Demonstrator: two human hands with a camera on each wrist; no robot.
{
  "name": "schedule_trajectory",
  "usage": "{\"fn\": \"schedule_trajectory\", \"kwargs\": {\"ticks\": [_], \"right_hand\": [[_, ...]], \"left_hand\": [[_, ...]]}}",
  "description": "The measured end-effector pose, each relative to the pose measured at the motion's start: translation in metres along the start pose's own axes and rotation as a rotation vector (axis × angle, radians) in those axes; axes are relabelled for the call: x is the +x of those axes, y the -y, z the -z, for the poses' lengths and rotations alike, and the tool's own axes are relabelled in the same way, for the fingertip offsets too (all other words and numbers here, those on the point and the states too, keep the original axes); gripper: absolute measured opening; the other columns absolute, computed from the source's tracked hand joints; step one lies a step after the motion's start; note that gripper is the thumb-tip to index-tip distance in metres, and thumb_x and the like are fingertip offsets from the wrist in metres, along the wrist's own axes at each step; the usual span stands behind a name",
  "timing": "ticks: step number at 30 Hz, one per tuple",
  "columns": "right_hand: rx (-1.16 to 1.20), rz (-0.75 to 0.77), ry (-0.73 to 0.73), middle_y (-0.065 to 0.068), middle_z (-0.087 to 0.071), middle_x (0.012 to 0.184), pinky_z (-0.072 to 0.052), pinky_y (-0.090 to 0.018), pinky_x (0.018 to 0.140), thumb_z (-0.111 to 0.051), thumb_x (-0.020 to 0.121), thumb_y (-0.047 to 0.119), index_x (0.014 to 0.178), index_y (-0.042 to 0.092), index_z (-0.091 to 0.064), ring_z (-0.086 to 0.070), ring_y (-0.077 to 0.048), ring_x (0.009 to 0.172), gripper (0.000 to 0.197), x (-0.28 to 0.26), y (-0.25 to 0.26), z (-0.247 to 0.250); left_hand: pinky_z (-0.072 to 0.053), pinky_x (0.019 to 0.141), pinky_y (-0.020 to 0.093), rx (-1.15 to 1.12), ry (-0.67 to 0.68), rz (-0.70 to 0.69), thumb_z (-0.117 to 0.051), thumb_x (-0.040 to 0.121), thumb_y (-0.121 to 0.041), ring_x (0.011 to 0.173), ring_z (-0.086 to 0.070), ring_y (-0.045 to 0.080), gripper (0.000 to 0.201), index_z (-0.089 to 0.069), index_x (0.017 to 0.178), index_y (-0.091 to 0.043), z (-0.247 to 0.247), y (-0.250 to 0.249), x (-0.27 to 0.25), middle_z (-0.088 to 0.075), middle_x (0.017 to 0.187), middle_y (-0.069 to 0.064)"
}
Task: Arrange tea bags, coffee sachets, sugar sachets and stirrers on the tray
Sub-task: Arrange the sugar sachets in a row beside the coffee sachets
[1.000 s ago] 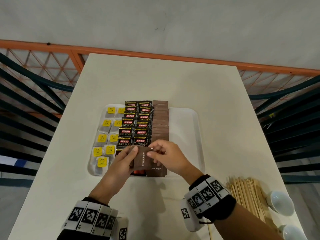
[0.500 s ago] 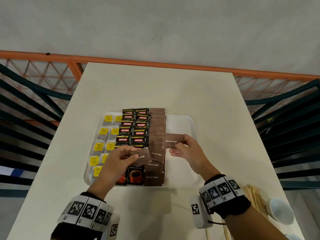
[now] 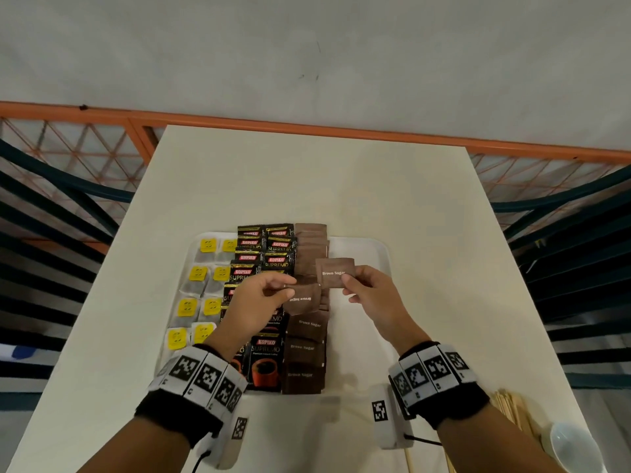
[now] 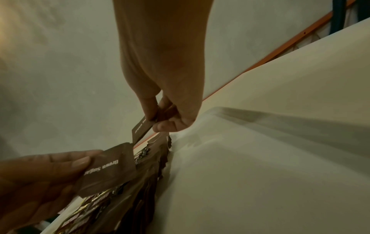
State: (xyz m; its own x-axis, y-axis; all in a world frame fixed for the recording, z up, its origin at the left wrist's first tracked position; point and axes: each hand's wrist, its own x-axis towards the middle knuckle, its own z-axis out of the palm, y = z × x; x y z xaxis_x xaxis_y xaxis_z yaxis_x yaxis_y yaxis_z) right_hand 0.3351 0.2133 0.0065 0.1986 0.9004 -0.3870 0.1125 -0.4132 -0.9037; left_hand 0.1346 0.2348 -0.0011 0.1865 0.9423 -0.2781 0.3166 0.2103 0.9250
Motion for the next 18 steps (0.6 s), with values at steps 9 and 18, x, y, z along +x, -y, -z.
{"fn": "schedule_trajectory", "kwargs": {"ticks": [9,18], "right_hand": [[0.02,0.003,-0.108,-0.007,-0.061,0.085,-0.038,-0.019,0.063,-0.057,0.09,0.016,0.096,0.012,-0.061,-0.051,-0.011,0.069,0.008,0.011,-0.008,0.002],[-0.006,-0.044,0.037,-0.002,-0.062,0.08,-0.041,-0.005,0.055,-0.064,0.086,0.013,0.099,0.008,-0.059,-0.052,-0.007,0.065,0.015,0.016,-0.008,-0.006]], "left_hand": [[-0.042,0.065,0.021,0.129,0.023,0.019,-0.067,0.082,-0.011,0.073,-0.055,0.009,0.015,-0.066,0.089,-0.024,-0.009,0.004,0.016,-0.063,0.086,0.001],[-0.054,0.069,0.015,-0.364,0.136,0.1,-0.04,0.093,0.007,0.082,-0.067,0.009,0.032,-0.062,0.099,-0.016,0.019,-0.005,0.003,-0.067,0.093,0.0]]}}
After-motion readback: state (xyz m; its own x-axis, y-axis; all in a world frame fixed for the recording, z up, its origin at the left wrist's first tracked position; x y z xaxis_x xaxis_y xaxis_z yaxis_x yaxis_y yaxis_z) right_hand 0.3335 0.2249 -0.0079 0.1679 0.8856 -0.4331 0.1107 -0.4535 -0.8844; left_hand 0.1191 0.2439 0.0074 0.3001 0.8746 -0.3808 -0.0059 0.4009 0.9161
